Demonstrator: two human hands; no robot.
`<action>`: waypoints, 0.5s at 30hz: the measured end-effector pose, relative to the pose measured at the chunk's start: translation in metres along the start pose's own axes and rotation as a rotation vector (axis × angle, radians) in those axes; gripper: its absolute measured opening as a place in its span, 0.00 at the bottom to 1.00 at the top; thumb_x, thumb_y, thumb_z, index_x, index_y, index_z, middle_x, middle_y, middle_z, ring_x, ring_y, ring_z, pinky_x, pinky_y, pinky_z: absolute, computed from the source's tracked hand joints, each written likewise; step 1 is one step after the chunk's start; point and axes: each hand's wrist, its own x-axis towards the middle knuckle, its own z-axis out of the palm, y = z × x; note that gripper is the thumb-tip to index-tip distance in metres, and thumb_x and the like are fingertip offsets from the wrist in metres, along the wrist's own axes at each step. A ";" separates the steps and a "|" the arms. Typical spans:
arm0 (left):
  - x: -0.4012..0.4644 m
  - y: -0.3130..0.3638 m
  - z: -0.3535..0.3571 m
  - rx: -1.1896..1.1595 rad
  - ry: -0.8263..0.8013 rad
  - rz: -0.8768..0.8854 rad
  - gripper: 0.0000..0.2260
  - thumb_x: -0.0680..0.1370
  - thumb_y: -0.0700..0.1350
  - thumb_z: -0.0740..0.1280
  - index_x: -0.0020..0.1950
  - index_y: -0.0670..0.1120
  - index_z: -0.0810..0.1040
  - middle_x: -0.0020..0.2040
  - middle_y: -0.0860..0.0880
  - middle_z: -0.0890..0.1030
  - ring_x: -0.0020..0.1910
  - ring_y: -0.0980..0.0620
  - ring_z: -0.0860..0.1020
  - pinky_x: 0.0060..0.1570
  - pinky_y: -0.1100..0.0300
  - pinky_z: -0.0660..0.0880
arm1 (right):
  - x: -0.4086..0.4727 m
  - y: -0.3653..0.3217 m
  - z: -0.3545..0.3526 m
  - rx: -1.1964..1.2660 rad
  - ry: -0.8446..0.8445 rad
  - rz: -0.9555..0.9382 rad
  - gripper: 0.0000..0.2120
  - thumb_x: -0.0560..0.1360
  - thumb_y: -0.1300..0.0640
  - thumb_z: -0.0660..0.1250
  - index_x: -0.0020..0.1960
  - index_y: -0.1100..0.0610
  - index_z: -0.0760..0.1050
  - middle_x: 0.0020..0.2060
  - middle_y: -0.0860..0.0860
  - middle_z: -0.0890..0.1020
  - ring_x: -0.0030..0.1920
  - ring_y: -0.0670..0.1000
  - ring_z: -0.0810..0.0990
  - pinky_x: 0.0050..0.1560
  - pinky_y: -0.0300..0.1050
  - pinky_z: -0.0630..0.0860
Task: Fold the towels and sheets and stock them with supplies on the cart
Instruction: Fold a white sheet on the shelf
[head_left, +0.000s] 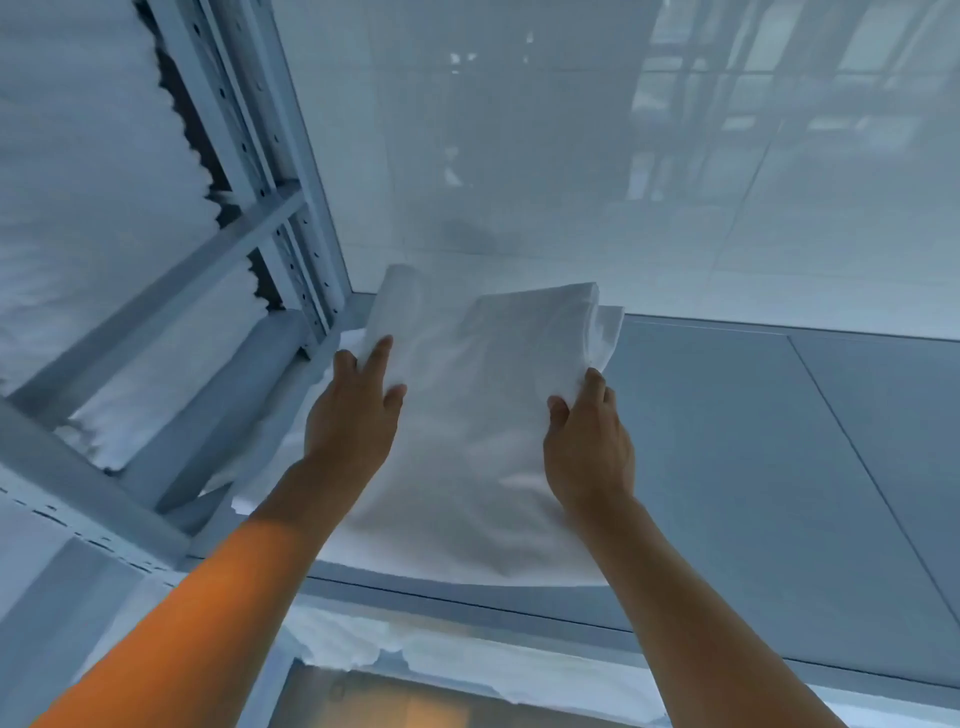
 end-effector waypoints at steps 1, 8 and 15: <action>0.011 -0.016 -0.007 0.012 -0.004 -0.005 0.27 0.85 0.53 0.61 0.82 0.52 0.58 0.69 0.38 0.69 0.60 0.37 0.79 0.56 0.44 0.77 | 0.002 -0.016 0.010 0.009 0.007 -0.009 0.23 0.85 0.51 0.59 0.76 0.58 0.61 0.65 0.58 0.74 0.58 0.66 0.80 0.50 0.55 0.73; 0.079 -0.099 -0.006 0.010 -0.060 -0.017 0.27 0.85 0.55 0.60 0.83 0.55 0.57 0.76 0.36 0.63 0.64 0.33 0.76 0.57 0.43 0.76 | 0.033 -0.077 0.074 0.075 -0.026 0.044 0.22 0.84 0.52 0.60 0.74 0.60 0.62 0.63 0.61 0.75 0.60 0.68 0.78 0.52 0.56 0.72; 0.040 -0.181 0.093 -0.073 -0.426 -0.128 0.26 0.84 0.65 0.48 0.82 0.65 0.51 0.83 0.45 0.57 0.80 0.39 0.58 0.75 0.37 0.61 | 0.001 -0.026 0.152 -0.137 -0.333 0.140 0.31 0.86 0.49 0.53 0.82 0.63 0.49 0.75 0.62 0.59 0.73 0.65 0.61 0.71 0.59 0.63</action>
